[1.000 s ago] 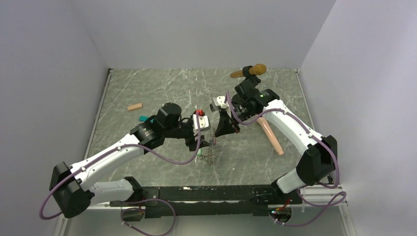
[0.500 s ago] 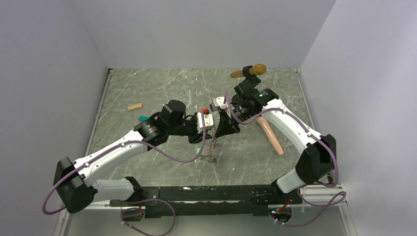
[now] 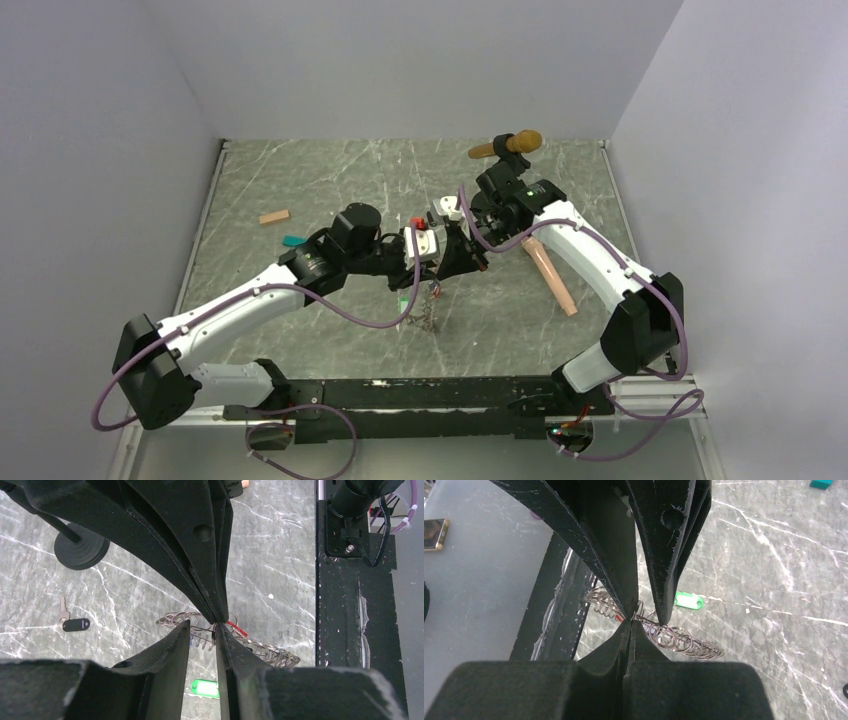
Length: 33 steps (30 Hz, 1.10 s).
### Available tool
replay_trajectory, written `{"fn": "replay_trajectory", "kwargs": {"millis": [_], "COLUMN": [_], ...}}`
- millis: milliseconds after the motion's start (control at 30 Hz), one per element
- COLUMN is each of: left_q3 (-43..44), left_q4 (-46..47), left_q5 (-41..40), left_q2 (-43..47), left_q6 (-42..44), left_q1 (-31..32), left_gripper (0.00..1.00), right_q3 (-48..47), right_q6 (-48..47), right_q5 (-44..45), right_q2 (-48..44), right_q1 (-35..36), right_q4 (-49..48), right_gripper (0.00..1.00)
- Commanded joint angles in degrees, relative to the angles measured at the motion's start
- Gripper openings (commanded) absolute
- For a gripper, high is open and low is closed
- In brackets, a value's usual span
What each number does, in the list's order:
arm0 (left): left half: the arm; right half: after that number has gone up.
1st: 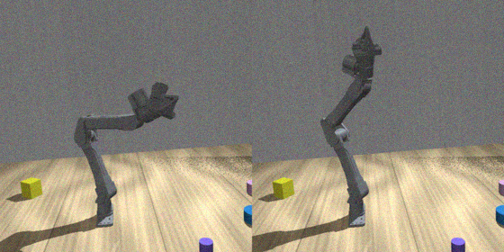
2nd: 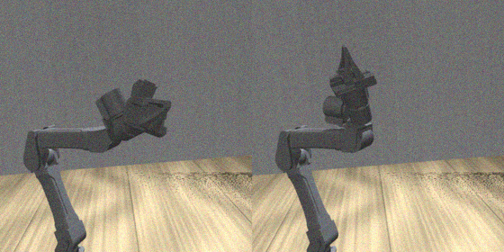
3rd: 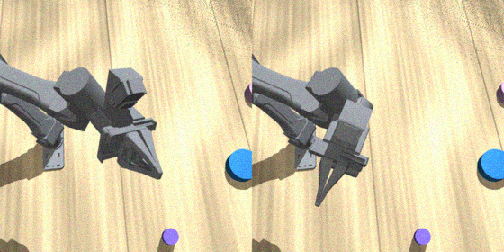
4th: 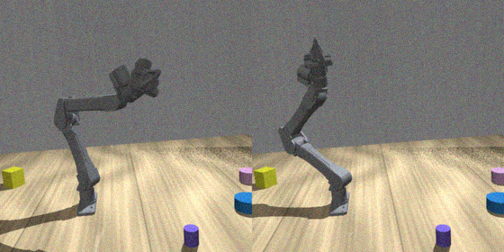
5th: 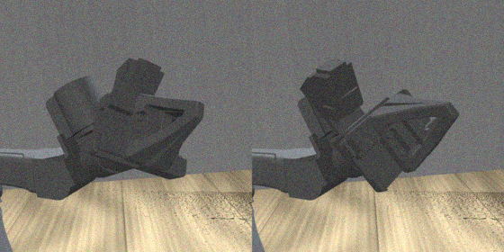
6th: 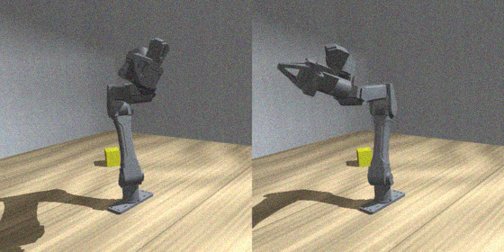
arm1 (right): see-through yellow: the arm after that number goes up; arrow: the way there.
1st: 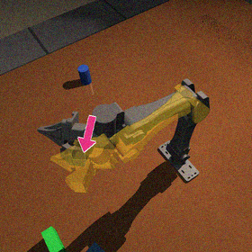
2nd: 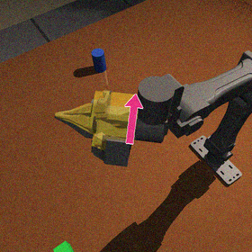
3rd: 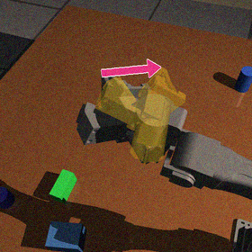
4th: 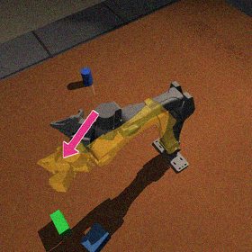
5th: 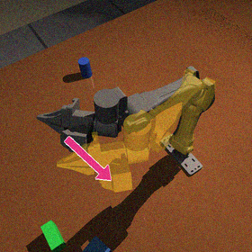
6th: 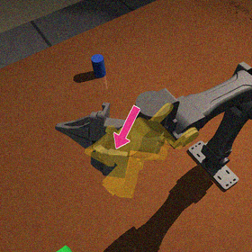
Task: Put the keys on the keyring
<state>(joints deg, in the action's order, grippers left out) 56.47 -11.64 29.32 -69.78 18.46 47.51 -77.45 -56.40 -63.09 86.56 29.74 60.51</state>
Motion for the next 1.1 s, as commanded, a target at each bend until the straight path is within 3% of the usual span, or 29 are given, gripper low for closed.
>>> {"fn": "replay_trajectory", "kwargs": {"millis": [0,233,533,600,700,767,933,1067], "left_q3": [0.07,0.71,0.92,0.77,0.46,-0.25,-5.06,-13.83], "left_q4": [1.62,0.46,-0.85,-0.79,0.28,1.64,10.32,26.02], "left_q5": [1.98,2.06,1.90,2.02,2.09,1.93,0.14,-1.78], "left_q2": [-0.36,-1.02,-1.42,-1.33,-1.10,-0.49,4.28,8.84], "left_q6": [-0.44,-0.26,0.12,0.08,-0.42,-1.18,-6.36,-15.82], "left_q1": [0.32,0.29,0.27,0.27,0.28,0.27,-0.16,-0.88], "left_gripper": [0.31,0.24,0.23,0.17,0.00,0.00,0.00,0.00], "right_q3": [-2.53,-2.44,-2.33,-2.27,-2.18,-2.10,-1.62,-1.40], "right_q6": [-1.52,-1.52,-1.55,-1.47,-1.47,-1.24,-0.39,-0.31], "right_q5": [-3.71,-3.97,-3.93,-3.91,-4.00,-3.97,-4.84,-5.72], "right_q2": [-0.32,-0.41,-0.43,-0.39,-0.28,-0.34,-0.48,-0.60], "right_q1": [0.09,0.15,-0.02,-0.03,-0.04,-0.10,-0.22,-0.36], "right_q4": [0.08,0.10,-0.01,-0.01,-0.13,-0.32,-1.34,-1.43], "right_gripper": [0.00,0.00,0.00,0.00,0.00,0.00,0.13,0.15]}}
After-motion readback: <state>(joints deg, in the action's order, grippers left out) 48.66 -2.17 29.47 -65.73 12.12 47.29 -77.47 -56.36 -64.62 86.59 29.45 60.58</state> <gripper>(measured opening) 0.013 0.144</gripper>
